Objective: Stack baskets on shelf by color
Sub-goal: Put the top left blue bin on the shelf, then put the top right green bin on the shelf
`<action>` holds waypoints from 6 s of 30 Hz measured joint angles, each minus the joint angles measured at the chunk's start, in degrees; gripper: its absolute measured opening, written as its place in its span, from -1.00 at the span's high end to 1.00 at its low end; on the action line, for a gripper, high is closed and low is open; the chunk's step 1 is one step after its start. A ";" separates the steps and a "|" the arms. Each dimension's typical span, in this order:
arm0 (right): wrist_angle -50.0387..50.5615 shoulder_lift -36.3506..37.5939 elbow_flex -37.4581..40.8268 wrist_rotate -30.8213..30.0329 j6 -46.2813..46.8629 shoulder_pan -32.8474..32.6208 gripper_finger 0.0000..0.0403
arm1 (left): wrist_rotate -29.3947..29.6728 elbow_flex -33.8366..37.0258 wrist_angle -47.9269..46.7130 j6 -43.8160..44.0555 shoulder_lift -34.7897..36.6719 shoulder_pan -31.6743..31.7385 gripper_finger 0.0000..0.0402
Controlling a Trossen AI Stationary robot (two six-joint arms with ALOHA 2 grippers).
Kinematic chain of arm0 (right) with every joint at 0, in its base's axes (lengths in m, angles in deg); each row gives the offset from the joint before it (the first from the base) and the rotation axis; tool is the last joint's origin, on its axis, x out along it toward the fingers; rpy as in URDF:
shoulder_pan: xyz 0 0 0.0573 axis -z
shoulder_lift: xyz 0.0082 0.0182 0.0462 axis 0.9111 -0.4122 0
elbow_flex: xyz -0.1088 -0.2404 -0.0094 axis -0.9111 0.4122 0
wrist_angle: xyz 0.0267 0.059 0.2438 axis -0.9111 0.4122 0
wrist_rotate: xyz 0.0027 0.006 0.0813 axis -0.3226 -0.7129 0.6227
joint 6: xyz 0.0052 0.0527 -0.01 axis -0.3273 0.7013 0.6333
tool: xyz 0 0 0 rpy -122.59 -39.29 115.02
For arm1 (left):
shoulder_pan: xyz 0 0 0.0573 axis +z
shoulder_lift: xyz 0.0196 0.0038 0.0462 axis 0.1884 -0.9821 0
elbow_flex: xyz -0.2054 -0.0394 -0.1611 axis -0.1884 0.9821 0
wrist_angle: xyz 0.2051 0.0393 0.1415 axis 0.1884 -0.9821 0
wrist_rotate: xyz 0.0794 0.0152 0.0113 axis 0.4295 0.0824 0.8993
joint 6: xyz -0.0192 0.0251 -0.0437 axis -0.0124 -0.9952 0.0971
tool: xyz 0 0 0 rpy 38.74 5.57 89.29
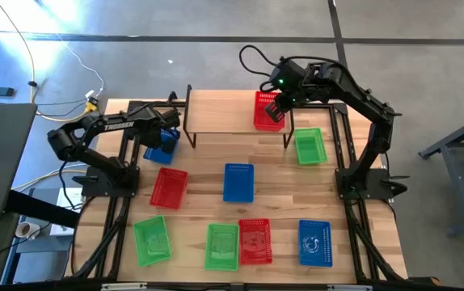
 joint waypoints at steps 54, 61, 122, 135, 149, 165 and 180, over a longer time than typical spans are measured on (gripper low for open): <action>-0.28 0.00 0.02 -0.75 4.63 -0.02 0.57 | -11.18 -17.26 19.84 -10.57 32.86 0.75 0.98; -0.28 0.00 0.02 -0.96 5.38 0.02 0.57 | -10.88 -20.14 22.80 -9.99 26.59 0.71 0.98; 0.02 0.00 0.02 -0.48 5.40 0.11 0.57 | -17.73 -36.76 5.16 7.16 -5.42 -0.01 0.98; 0.02 -0.01 0.02 -0.17 5.38 0.09 0.57 | -17.36 -36.76 5.06 8.19 -5.42 0.43 0.83; 0.02 -0.02 0.02 -0.02 5.39 0.09 0.57 | -18.00 -36.76 4.94 6.05 -5.42 0.43 0.64; 0.02 -0.02 0.02 -0.02 5.40 0.09 0.57 | -21.12 -36.74 5.37 0.06 -4.57 1.92 0.52; 0.02 -0.02 0.02 1.51 5.40 -1.04 0.57 | -20.50 -36.72 5.51 -10.56 1.33 3.44 0.53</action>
